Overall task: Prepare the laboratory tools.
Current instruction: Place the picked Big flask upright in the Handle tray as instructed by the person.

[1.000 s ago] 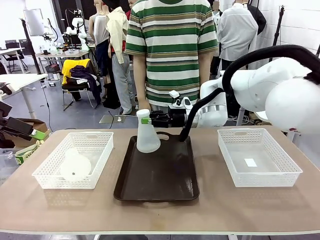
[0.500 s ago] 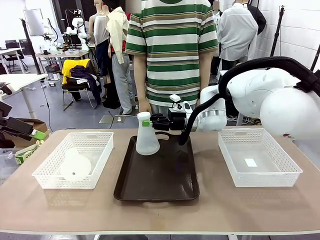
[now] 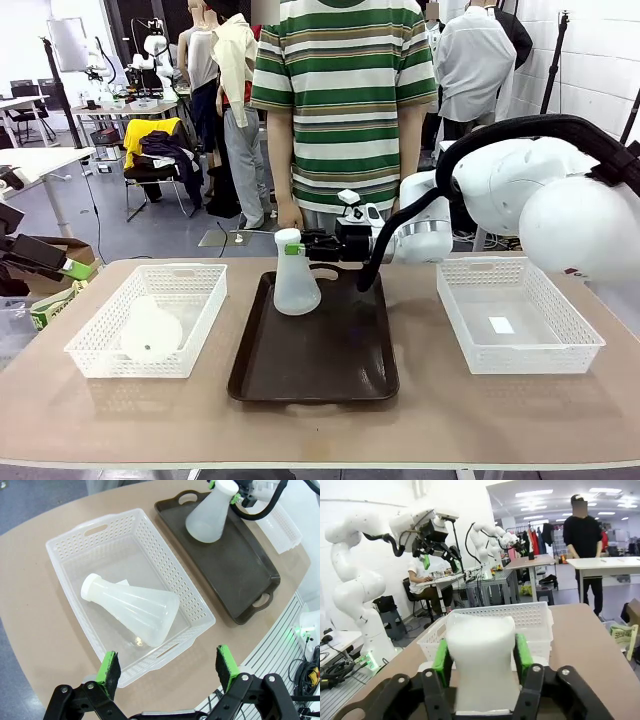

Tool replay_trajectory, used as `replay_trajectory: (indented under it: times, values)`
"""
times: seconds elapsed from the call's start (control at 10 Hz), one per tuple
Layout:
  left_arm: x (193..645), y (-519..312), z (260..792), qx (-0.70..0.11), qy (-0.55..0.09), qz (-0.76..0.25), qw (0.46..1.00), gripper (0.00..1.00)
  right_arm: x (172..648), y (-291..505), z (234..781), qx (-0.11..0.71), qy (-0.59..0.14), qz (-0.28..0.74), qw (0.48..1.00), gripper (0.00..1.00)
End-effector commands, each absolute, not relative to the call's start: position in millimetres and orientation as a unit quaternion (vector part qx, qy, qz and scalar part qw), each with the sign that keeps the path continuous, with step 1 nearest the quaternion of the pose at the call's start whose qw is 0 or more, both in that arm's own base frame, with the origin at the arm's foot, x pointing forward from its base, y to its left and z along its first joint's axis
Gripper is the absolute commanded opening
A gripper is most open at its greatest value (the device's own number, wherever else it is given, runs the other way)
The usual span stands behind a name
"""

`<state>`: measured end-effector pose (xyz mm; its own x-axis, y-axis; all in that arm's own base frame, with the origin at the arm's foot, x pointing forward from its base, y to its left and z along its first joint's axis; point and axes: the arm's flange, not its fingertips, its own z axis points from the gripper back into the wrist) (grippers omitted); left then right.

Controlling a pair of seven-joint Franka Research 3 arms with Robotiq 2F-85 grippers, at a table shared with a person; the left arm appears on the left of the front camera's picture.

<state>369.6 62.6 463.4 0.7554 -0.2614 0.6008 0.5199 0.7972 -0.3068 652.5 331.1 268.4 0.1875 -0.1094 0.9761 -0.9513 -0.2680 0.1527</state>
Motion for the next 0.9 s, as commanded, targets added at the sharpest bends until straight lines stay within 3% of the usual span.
replay_trajectory:
  times: [0.0,0.4,0.8]
  values:
    - [369,65,460,-0.241,-0.281,-0.224,0.901,1.00,655,329,262,0.628,-0.395,0.490,0.458,1.00]
    - [369,65,460,-0.241,-0.281,-0.224,0.901,1.00,648,323,258,0.610,-0.372,0.505,0.484,1.00]
    - [369,65,460,-0.241,-0.281,-0.224,0.901,1.00,646,314,287,0.574,-0.359,0.522,0.519,1.00]
